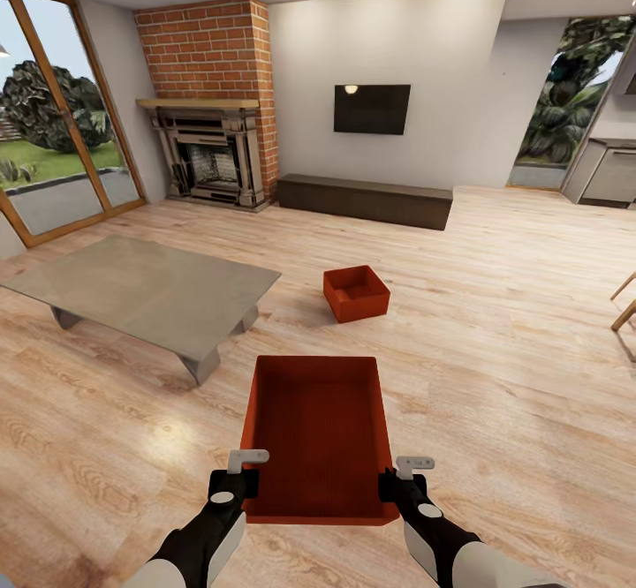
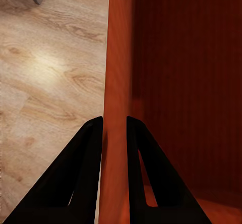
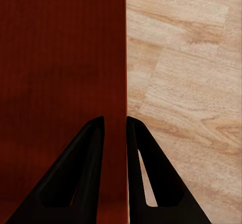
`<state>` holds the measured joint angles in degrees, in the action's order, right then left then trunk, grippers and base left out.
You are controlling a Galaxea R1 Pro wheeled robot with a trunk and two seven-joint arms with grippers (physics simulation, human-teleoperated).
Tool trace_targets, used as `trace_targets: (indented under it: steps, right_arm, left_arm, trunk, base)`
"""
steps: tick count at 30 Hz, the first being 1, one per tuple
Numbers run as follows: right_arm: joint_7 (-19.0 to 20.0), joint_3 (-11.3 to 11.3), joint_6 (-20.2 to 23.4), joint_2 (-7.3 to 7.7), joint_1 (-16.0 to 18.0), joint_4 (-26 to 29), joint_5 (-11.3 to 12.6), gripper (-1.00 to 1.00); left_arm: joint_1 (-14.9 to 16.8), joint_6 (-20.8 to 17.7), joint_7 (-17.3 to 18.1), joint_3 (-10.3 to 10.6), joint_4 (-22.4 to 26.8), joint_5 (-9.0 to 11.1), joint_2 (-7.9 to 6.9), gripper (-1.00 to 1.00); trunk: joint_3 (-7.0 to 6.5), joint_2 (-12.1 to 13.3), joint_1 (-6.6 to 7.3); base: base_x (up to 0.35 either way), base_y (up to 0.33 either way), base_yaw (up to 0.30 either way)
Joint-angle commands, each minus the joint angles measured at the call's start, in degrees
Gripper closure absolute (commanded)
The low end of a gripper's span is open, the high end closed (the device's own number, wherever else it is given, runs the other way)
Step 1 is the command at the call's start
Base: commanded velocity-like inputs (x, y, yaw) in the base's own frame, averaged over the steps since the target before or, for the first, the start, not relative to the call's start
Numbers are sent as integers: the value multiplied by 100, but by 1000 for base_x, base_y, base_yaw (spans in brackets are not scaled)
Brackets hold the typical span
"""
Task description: Move the two storage containers from the living room to the garage. In the garage, place one container on the floor and stack the other container on top of it (either order is fine).
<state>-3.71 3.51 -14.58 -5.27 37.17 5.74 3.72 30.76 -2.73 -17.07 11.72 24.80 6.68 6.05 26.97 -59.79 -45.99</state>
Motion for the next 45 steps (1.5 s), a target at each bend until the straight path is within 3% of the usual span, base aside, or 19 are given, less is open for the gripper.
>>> trace_targets:
  steps: [1,20,45]
  right_arm:
    - [2,-40,-18,2,-1,-12,59,100]
    - [2,-37,-18,2,-1,-12,54,100]
    - [-7,-36,-25,0,0,-12,56,100]
  left_arm:
    - [9,-34,-68,-9,34,448,-7,100]
    - [9,-26,-68,-11,48,448,-7,100]
    - [9,-26,-73,-11,52,448,-7,100]
  trunk:
    - [-13,38,22]
    - [-354,800,440]
    - [-529,800,440]
  base:
    - [0,0,0]
    - [0,0,0]
    - [0,0,0]
